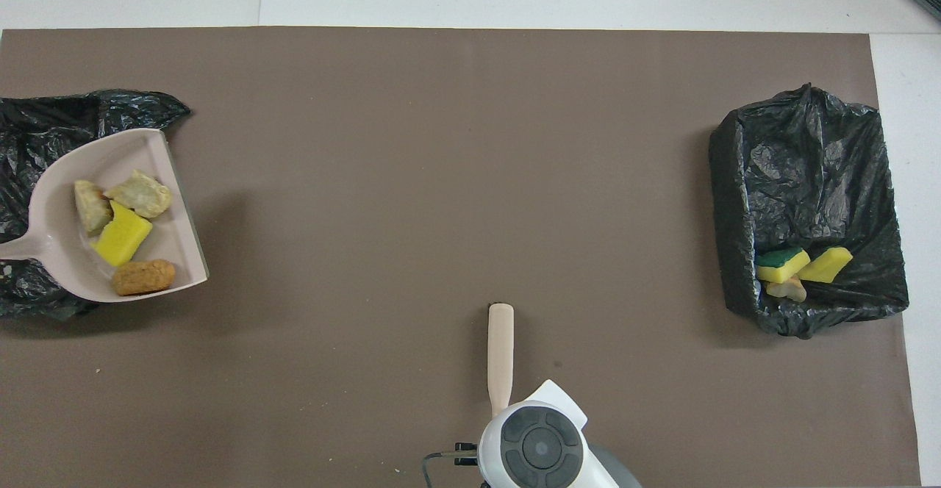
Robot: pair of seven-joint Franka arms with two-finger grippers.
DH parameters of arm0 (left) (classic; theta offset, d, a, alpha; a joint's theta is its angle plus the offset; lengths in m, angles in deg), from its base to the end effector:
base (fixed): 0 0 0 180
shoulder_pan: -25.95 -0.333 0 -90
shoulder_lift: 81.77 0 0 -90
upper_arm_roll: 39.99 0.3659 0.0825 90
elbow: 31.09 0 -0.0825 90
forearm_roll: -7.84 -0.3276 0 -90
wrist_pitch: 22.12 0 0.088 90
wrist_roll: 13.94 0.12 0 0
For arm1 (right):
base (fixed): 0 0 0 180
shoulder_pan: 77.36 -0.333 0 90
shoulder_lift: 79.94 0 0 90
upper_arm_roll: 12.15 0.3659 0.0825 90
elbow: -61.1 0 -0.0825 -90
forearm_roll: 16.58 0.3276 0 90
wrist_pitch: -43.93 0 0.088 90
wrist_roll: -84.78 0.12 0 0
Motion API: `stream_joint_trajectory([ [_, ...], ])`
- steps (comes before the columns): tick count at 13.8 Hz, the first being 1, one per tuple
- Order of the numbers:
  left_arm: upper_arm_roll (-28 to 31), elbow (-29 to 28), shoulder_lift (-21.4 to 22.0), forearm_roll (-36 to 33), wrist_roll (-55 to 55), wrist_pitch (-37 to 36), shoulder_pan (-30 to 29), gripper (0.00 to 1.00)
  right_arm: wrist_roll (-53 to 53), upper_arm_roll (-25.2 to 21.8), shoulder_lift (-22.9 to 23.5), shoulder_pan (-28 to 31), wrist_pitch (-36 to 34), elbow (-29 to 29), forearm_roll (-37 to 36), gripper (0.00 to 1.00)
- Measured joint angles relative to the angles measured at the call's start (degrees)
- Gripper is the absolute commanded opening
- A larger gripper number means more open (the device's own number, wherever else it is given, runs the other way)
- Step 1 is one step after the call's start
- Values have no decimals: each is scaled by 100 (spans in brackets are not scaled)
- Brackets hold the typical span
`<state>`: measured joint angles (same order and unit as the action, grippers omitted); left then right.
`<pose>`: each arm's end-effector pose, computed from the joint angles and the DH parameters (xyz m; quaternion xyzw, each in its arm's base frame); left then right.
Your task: Sweep and dump trash in bin
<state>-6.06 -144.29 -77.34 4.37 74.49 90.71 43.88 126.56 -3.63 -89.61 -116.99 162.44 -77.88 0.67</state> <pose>0.4673 0.1482 0.5567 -0.7999 0.5994 -0.0126 0.0271 0.2460 0.3053 0.4305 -0.9889 0.0311 0.1449 0.0138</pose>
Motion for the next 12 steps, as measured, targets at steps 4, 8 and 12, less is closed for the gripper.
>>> stream_joint_trajectory([
  [4,600,1036,-724,127,768,0,-186,0,-4,0,16,-90,337,-308,-22,0],
  [8,617,2098,-1657,-958,1389,88,-590,0,-78,0,27,-131,533,-392,-41,95],
  [12,555,2280,-1916,-2604,1472,325,-308,0,-219,-1,86,-129,569,-307,-42,100],
])
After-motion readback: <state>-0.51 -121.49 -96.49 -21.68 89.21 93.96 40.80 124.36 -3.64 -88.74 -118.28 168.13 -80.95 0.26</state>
